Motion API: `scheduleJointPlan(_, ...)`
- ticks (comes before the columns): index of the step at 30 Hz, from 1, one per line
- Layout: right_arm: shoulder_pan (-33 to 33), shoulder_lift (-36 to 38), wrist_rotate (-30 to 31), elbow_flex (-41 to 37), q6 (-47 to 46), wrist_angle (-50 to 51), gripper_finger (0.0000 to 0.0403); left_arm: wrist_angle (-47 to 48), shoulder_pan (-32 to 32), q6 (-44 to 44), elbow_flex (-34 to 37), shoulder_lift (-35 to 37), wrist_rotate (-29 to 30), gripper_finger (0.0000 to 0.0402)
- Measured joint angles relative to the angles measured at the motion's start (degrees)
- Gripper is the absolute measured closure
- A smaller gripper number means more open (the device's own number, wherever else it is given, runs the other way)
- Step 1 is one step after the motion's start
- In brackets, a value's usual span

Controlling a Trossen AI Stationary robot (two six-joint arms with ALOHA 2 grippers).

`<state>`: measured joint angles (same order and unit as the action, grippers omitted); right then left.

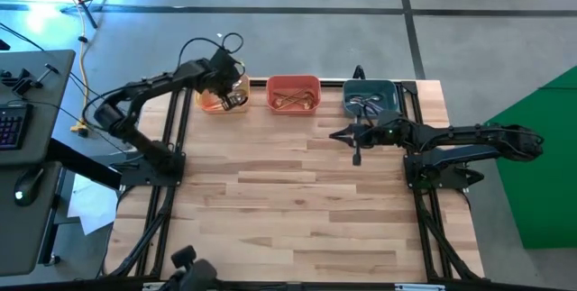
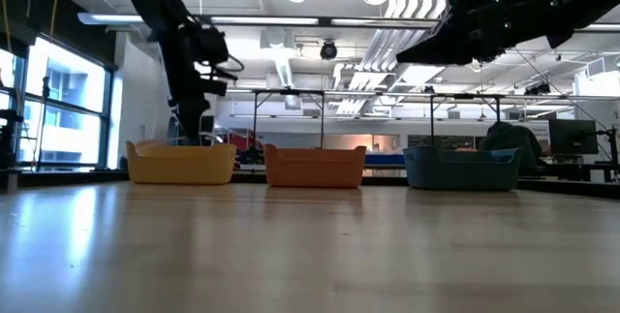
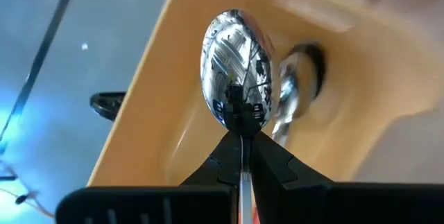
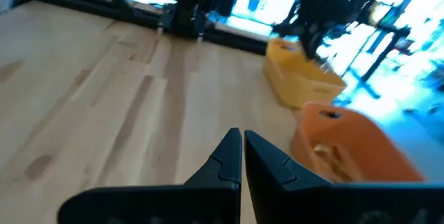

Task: Sort silverware by color (type)
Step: Put the orange spoon into the yellow bin, then return to Home Position

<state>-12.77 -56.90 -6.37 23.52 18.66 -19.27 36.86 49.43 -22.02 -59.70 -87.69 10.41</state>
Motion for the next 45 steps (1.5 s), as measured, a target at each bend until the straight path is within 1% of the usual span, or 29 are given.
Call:
scheduleJointPlan(5, -1.82, 0.00, -0.22, 0.02, 2.39, -3.83, 0.0401, -0.99, 1.96, -5.47, 0.00, -4.89, -1.17, 0.0398)
scheduleJointPlan(10, -4.00, 0.00, -0.31, 1.58, 2.42, -3.57, 0.0401, -1.99, 1.94, -11.80, 0.00, -9.20, -1.45, 0.0398)
scheduleJointPlan(13, -4.70, 0.00, -0.64, 1.85, 2.45, -3.27, 0.0401, -2.30, 1.93, -14.06, 0.00, -11.06, -1.42, 0.0395)
scheduleJointPlan(17, -5.25, 0.00, -0.98, 1.89, 3.07, -3.22, 0.0401, -2.51, 1.54, -13.79, 0.00, -11.52, -0.91, 0.0363)
scheduleJointPlan(19, -5.49, 0.00, -1.01, 1.91, 3.90, -2.79, 0.0401, -2.33, 1.34, -11.66, 0.00, -10.85, -0.98, 0.0340)
scheduleJointPlan(22, -6.32, 0.00, -1.08, 1.91, 4.78, -1.14, 0.0401, -1.96, 0.50, -8.54, -0.02, -8.97, -1.04, 0.0311)
scheduleJointPlan(25, -7.27, 0.00, -1.01, 1.91, 4.35, -1.04, 0.0401, -0.35, -1.44, -6.27, 0.00, -6.38, -1.06, 0.0302)
scheduleJointPlan(27, -7.62, 0.00, -0.96, 1.91, 4.28, -0.87, 0.0402, -0.38, -3.33, -4.95, 0.29, -4.35, -1.94, 0.0310)
scheduleJointPlan(29, -7.63, 0.00, -0.94, 1.91, 4.35, -0.93, 0.0402, -2.17, -5.82, -3.91, 1.85, -1.54, -3.68, 0.0325)
scheduleJointPlan(33, -7.54, -0.11, -0.93, 1.59, 4.35, -1.66, 0.0402, -9.43, -11.37, -0.52, 7.25, 4.63, -8.72, 0.0368)
scheduleJointPlan(36, -6.97, -0.11, 0.08, -2.75, 4.07, -8.32, 0.0403, -16.83, -16.01, 2.33, 12.38, 9.88, -10.94, 0.0395)
scheduleJointPlan(39, -6.69, -0.04, 1.93, -8.68, 3.85, -16.72, 0.0403, -23.48, -20.51, 5.31, 16.97, 14.92, -13.29, 0.0396)
scheduleJointPlan(41, -6.73, 0.29, 2.82, -11.38, 3.10, -20.89, 0.0403, -26.29, -23.17, 7.10, 19.45, 18.03, -14.85, 0.0396)
scheduleJointPlan(43, -6.74, 1.14, 2.89, -12.39, 2.51, -22.08, 0.0403, -28.57, -25.55, 9.34, 21.79, 20.72, -15.52, 0.0399)
scheduleJointPlan(45, -6.57, 2.57, 2.89, -12.49, 1.67, -21.12, 0.0403, -31.72, -27.84, 11.37, 24.55, 23.23, -15.67, 0.0401)
